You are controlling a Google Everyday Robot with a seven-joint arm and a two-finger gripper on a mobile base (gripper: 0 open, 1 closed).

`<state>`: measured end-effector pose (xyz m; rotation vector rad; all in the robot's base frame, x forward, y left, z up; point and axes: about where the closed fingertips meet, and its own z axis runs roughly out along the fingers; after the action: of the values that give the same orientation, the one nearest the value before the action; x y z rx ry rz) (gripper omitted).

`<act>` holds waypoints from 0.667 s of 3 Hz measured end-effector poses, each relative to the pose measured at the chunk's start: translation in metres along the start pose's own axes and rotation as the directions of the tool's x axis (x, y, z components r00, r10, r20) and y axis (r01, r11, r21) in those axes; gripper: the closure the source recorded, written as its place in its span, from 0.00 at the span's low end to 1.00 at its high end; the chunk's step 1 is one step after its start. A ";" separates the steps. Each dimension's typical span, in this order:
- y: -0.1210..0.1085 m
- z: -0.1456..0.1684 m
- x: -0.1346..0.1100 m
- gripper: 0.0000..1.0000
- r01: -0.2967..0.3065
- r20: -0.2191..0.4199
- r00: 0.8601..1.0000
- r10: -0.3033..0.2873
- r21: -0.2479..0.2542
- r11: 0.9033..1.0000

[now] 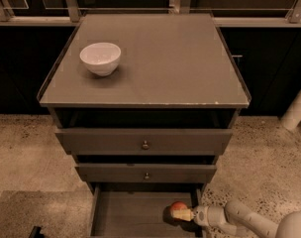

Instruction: Place apple into bottom drawer

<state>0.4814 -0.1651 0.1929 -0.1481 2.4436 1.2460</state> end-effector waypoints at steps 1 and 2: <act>0.000 0.002 -0.001 0.81 0.002 -0.002 1.000 -0.002 0.002 1.000; 0.000 0.002 -0.001 0.57 0.002 -0.002 1.000 -0.002 0.002 1.000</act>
Offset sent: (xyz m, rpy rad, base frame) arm 0.0013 0.0016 -0.0008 -0.0033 -0.0004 0.0019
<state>0.4827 -0.1634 0.1921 -0.1516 2.4458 1.2428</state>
